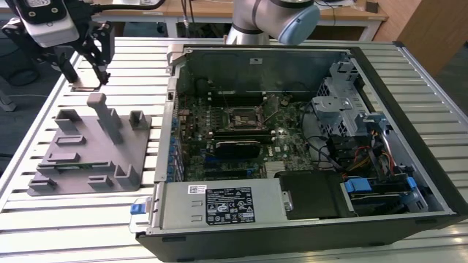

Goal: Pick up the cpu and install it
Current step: 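Pick up the cpu and move it towards the insertion slot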

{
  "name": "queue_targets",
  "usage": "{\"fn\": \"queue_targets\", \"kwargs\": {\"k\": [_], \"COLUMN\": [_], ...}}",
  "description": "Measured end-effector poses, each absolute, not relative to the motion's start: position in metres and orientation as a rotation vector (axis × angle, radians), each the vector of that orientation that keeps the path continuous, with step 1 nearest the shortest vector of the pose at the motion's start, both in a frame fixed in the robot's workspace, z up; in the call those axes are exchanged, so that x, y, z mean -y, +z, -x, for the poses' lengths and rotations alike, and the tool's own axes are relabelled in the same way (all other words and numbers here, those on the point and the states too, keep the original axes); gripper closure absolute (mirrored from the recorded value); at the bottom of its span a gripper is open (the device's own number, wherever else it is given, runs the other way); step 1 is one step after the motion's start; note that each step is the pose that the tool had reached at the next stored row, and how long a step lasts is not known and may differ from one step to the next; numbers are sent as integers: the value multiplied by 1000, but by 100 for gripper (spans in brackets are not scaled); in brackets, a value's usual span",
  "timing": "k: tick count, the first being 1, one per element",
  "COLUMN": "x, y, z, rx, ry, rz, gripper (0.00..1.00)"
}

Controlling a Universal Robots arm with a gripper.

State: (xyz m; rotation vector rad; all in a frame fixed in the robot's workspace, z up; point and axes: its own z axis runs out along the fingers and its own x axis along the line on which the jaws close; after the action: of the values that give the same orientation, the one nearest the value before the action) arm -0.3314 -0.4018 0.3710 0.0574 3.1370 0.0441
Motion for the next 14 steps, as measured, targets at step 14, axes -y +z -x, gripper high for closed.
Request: {"fn": "queue_targets", "kwargs": {"k": [14], "x": [402], "y": [371], "z": [314], "rx": [-3137], "ry": [44], "rz": [-57], "gripper": [46]}}
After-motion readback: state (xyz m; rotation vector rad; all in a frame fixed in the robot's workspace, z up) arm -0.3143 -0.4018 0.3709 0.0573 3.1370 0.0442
